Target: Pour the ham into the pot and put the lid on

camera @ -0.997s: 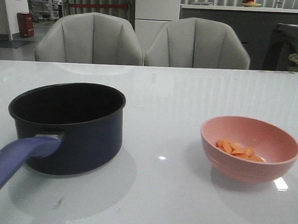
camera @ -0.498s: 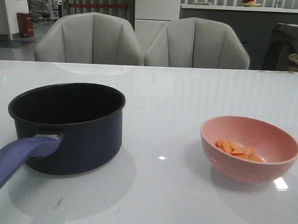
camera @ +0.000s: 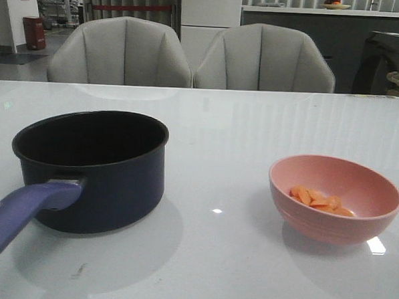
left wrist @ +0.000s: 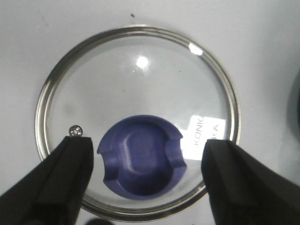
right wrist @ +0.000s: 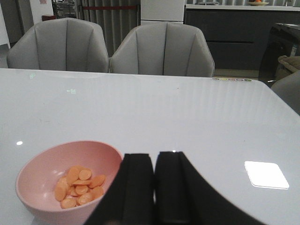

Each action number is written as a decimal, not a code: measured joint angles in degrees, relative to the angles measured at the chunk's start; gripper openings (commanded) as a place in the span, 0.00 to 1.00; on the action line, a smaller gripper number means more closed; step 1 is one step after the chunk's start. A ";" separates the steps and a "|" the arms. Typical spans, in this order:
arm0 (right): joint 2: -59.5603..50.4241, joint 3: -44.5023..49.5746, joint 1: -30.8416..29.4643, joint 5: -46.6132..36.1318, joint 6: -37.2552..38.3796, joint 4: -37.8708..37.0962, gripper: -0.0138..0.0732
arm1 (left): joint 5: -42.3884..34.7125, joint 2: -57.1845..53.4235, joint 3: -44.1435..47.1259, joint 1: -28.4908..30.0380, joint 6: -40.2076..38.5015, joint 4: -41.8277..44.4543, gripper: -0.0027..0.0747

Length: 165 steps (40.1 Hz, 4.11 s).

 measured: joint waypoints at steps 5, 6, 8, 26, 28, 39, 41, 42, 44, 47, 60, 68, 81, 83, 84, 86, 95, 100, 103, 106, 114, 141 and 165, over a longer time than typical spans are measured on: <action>0.00 0.00 0.00 0.00 0.00 0.00 0.34 | -2.10 -8.30 2.71 -2.68 0.00 0.83 0.68; 0.00 0.00 0.00 0.00 0.00 0.00 0.34 | -2.66 -10.48 3.47 -3.10 0.00 0.92 0.68; 0.00 0.00 0.00 0.00 0.00 0.00 0.34 | -4.12 -13.86 5.43 -3.83 0.00 1.07 0.68; 0.00 0.00 0.00 0.00 0.00 0.00 0.34 | -25.30 -55.96 27.82 -9.78 0.00 0.64 0.68; 0.00 0.00 0.00 0.00 0.00 0.00 0.34 | -27.54 -60.33 30.57 -11.01 0.00 0.65 0.68; 0.00 0.00 0.00 0.00 0.00 0.00 0.34 | -39.11 -79.58 44.72 -16.05 0.00 0.52 0.68; 0.00 0.00 0.00 0.00 0.00 0.00 0.34 | -41.76 -81.79 46.61 -16.31 0.00 0.52 0.68; 0.00 0.00 0.00 0.00 0.00 0.00 0.34 | -43.25 -82.62 47.59 -16.43 0.00 0.52 0.68; 0.00 0.00 0.00 0.00 0.00 0.00 0.34 | -45.40 -84.29 49.04 -16.51 0.00 0.52 0.68; 0.00 0.00 0.00 -0.54 0.00 0.00 0.34 | -48.02 -85.48 50.48 -16.55 0.00 0.52 0.68; 0.82 -5.28 0.00 -2.53 1.55 2.54 0.34 | -50.68 -85.82 51.38 -16.55 0.00 0.83 0.68; 11.08 -17.08 0.00 11.61 1.68 2.87 0.34 | -50.79 -84.29 51.38 -16.55 0.00 1.46 0.68; 20.92 -19.14 0.00 13.94 2.17 2.96 0.49 | -50.79 -83.60 51.38 -16.55 0.00 1.58 0.68; 23.06 -20.04 0.00 14.43 2.17 2.98 0.57 | -50.79 -83.60 51.38 -16.55 0.00 1.58 0.68; 24.50 -20.49 0.00 14.62 2.17 2.98 0.61 | -50.79 -83.60 51.38 -16.55 0.00 1.58 0.68; 27.26 -21.96 0.00 15.72 2.17 3.07 0.67 | -50.79 -83.60 51.38 -16.55 0.00 1.58 0.68; 42.51 -30.48 0.00 21.57 2.17 5.67 0.71 | -50.79 -83.60 51.38 -16.55 0.00 1.58 0.68; 52.84 -36.29 0.00 26.07 2.17 6.17 0.71 | -50.79 -83.60 51.38 -16.55 0.00 1.58 0.68; 59.70 -39.79 0.00 28.82 2.17 6.38 0.71 | -50.79 -83.60 51.38 -16.55 0.00 1.58 0.68; 65.98 -43.43 0.00 31.62 1.90 6.81 0.71 | -50.79 -83.60 51.38 -16.55 0.00 1.58 0.68; 78.35 -49.75 0.00 33.72 -1.66 9.23 0.71 | -50.55 -83.60 51.38 -16.55 0.00 1.58 0.68; 100.85 -58.73 0.00 33.50 -7.90 17.55 0.31 | -50.55 -83.52 51.38 -16.55 0.00 1.58 0.68; 83.79 -60.77 9.96 22.71 -19.64 18.77 0.31 | -50.46 -83.52 51.38 -16.55 0.00 1.58 0.68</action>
